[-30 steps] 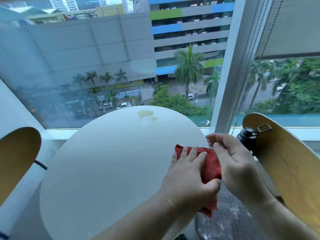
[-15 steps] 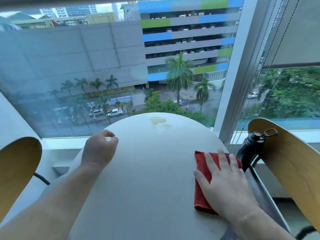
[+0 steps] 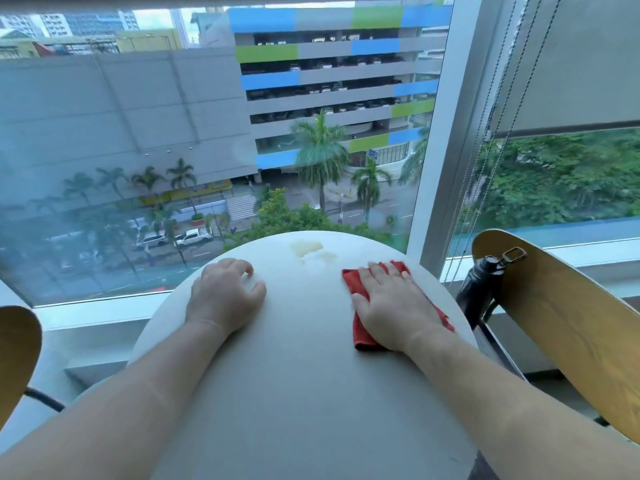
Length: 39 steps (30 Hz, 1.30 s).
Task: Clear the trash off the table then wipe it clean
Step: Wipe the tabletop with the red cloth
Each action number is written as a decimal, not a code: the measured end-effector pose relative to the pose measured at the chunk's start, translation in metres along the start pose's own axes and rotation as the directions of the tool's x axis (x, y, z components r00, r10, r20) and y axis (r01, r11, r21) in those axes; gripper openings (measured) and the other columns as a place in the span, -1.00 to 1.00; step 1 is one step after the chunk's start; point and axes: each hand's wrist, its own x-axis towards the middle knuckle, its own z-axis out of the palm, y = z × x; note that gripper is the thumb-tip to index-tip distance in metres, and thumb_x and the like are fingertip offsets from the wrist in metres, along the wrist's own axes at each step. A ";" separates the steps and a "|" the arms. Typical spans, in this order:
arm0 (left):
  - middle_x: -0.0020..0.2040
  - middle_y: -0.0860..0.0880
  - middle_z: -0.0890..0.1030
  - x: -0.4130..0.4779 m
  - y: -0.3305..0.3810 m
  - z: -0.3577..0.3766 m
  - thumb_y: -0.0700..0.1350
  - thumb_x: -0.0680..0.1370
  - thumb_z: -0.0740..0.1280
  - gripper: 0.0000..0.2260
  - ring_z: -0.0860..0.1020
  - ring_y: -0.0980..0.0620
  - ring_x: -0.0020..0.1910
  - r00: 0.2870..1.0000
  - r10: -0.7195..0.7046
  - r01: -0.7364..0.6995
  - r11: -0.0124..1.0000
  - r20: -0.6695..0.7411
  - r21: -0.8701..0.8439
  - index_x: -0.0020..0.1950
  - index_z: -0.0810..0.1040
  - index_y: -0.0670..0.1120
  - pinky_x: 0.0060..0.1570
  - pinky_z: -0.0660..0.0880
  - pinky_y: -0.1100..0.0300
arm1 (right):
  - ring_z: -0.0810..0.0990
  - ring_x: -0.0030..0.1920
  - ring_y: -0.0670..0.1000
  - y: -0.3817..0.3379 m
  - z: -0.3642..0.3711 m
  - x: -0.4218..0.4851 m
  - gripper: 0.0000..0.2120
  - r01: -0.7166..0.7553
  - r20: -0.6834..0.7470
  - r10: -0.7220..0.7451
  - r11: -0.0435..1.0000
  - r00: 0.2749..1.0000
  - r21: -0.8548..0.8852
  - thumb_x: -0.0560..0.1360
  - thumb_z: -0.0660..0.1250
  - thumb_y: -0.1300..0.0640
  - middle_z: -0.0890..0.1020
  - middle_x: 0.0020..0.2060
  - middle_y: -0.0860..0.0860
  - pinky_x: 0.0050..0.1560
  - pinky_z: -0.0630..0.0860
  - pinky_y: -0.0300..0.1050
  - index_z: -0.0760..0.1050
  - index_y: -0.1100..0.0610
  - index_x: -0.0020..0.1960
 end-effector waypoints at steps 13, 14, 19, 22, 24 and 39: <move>0.29 0.05 0.57 0.002 -0.007 0.009 0.22 0.50 0.19 -0.58 0.45 -0.08 0.33 0.998 0.065 -0.063 0.996 -0.026 0.063 0.24 0.57 0.05 0.35 0.39 -0.01 | -0.06 0.68 0.01 0.035 -0.001 0.031 -0.38 -0.014 -0.009 0.014 1.000 1.000 0.010 0.66 -0.07 -0.29 0.02 0.69 -0.10 0.65 -0.05 0.12 0.00 -0.17 0.68; 0.30 0.06 0.56 0.002 -0.007 0.009 0.21 0.52 0.21 -0.60 0.44 -0.08 0.33 0.998 0.063 -0.060 0.996 -0.029 0.067 0.25 0.56 0.06 0.35 0.38 -0.01 | -0.04 0.68 0.03 0.031 0.000 0.044 -0.39 -0.007 -0.011 0.007 1.000 1.000 0.007 0.66 -0.07 -0.28 0.04 0.69 -0.09 0.65 -0.04 0.13 0.01 -0.16 0.68; 0.33 0.08 0.51 0.005 -0.007 0.010 0.23 0.52 0.19 -0.59 0.40 -0.06 0.35 0.998 0.055 -0.053 0.993 -0.017 0.105 0.28 0.53 0.09 0.37 0.34 0.02 | 0.00 0.67 0.08 0.001 0.002 0.099 -0.40 0.044 -0.004 -0.044 0.999 0.999 0.008 0.66 -0.07 -0.24 0.09 0.68 -0.04 0.64 -0.03 0.15 0.01 -0.14 0.68; 0.34 0.09 0.50 0.004 -0.007 0.008 0.24 0.50 0.17 -0.58 0.40 -0.04 0.36 0.998 0.058 -0.056 0.993 -0.018 0.104 0.27 0.52 0.11 0.37 0.33 0.02 | 0.01 0.67 0.10 -0.025 0.005 0.113 -0.40 0.133 -0.001 -0.133 0.991 0.991 -0.008 0.67 -0.07 -0.24 0.09 0.68 -0.02 0.65 -0.05 0.15 0.02 -0.13 0.68; 0.36 0.11 0.49 0.004 -0.008 0.009 0.24 0.52 0.19 -0.60 0.38 -0.02 0.37 0.998 0.058 -0.056 0.993 -0.019 0.104 0.28 0.51 0.12 0.40 0.33 0.03 | 0.00 0.67 0.08 -0.041 0.007 0.111 -0.40 0.209 0.012 -0.209 0.978 0.978 -0.013 0.66 -0.05 -0.24 0.07 0.68 -0.02 0.65 -0.06 0.13 0.03 -0.15 0.68; 0.24 0.16 0.54 0.007 -0.011 0.005 0.27 0.47 0.20 -0.59 0.43 0.02 0.32 0.998 0.032 -0.033 0.999 -0.046 -0.027 0.19 0.57 0.12 0.36 0.35 0.05 | 0.01 0.67 0.09 -0.022 0.005 0.134 -0.41 0.138 0.007 -0.138 0.990 0.990 -0.013 0.69 -0.05 -0.21 0.08 0.68 -0.03 0.65 -0.07 0.12 0.02 -0.10 0.69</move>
